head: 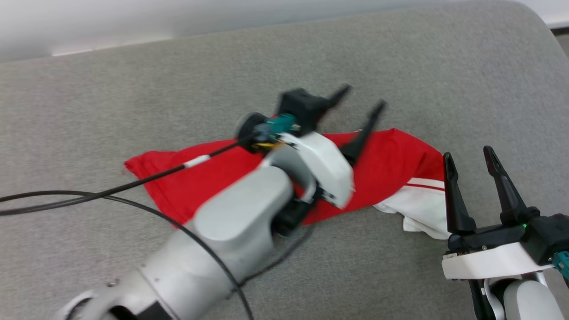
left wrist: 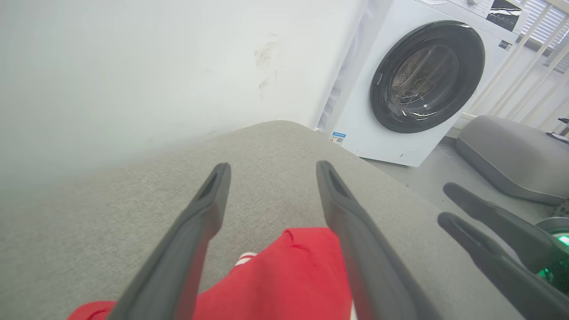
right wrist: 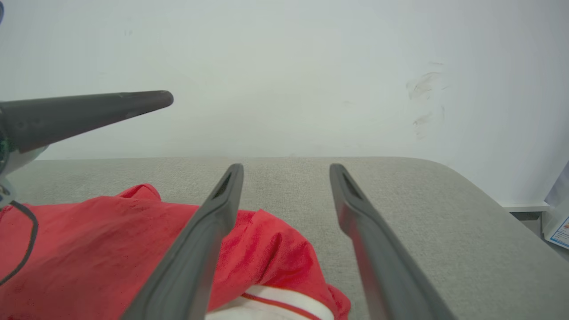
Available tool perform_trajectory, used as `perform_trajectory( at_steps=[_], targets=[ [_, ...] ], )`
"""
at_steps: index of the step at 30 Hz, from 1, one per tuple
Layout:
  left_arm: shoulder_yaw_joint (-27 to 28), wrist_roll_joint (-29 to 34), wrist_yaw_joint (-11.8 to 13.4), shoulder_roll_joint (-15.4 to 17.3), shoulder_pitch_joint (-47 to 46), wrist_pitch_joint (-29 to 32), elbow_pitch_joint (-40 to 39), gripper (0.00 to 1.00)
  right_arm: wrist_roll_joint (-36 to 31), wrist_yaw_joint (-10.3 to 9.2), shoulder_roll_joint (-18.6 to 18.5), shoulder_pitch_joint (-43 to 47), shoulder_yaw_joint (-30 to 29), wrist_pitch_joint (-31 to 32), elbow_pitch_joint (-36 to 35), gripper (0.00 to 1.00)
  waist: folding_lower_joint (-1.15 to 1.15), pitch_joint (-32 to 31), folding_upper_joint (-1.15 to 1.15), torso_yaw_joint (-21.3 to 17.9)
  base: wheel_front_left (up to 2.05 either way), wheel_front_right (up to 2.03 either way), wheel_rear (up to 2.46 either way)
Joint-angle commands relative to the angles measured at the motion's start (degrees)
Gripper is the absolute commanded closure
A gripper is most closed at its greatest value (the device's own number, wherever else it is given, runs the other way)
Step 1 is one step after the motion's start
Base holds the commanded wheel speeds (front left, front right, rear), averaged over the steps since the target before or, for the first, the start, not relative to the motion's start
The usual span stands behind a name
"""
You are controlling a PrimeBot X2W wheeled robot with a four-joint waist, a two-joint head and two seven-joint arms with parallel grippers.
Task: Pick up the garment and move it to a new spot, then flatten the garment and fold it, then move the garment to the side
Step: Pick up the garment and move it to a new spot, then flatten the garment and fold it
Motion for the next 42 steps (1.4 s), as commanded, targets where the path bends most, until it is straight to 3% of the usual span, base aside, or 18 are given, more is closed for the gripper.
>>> perform_trajectory(
  at_steps=[1, 5, 12, 16, 21, 26, 31, 38, 42],
  targets=[
    [1.0, 1.3, -0.1, 1.6, -0.7, -1.6, 0.8, 0.00, -0.4, -0.04, 0.0, 0.3, -0.2, -0.1, 0.2, 0.00, 0.00, -1.4, 0.00, 1.4, 0.00, 0.00, 0.00],
    [5.0, 4.7, 0.0, 5.6, 0.1, -3.2, 0.6, 0.00, -1.4, -0.04, 0.0, 1.0, -0.7, -0.1, 0.4, 0.00, 0.00, -3.8, 0.00, 3.9, 0.00, 0.00, 0.00],
    [15.4, 14.9, 1.4, 14.1, 7.4, -3.2, -7.3, 0.00, -2.7, -0.04, 0.0, 2.6, -1.0, -0.1, 0.4, 0.00, 0.00, -8.4, 0.00, 8.0, 0.00, 0.00, 0.00],
    [19.7, 19.0, 2.4, 18.9, 14.3, -3.2, -11.7, 0.00, -2.6, -0.04, 0.0, 3.5, -0.8, -0.1, 0.4, 0.00, 0.00, -10.5, 0.00, 9.6, 0.00, 0.00, 0.00],
    [26.2, 20.5, 4.3, 22.2, 25.7, -3.2, -18.3, 0.00, -2.6, -0.04, 0.0, 5.0, -0.2, -0.1, 0.0, 0.00, 0.00, -12.9, 0.00, 11.1, 0.00, 0.00, 0.00],
    [32.4, 20.0, 5.8, 21.6, 38.1, -3.3, -24.7, 0.00, -2.6, -0.04, 0.0, 6.6, 0.1, -0.1, -0.5, 0.00, 0.00, -14.0, 0.00, 11.8, 0.00, 0.00, 0.00],
    [33.3, 21.8, 5.3, 19.4, 47.5, -3.3, -28.2, 0.00, -2.2, -0.04, 0.0, 7.4, 0.5, -0.1, -0.7, 0.00, 0.00, -14.3, 0.00, 11.8, 0.00, 0.00, 0.00],
    [34.7, 23.5, 3.7, 15.9, 52.5, -3.3, -29.5, 0.00, -1.9, -0.04, 0.0, 7.6, 0.8, -0.1, -0.7, 0.00, 0.00, -14.3, 0.00, 11.2, 0.00, 0.00, 0.00],
    [33.8, 24.9, 1.9, 16.2, 51.7, -2.8, -29.1, 0.00, -2.0, -0.04, 0.0, 7.1, 1.0, -0.1, -1.2, 0.00, 0.00, -13.3, 0.00, 10.4, 0.00, 0.00, 0.00]
  ],
)
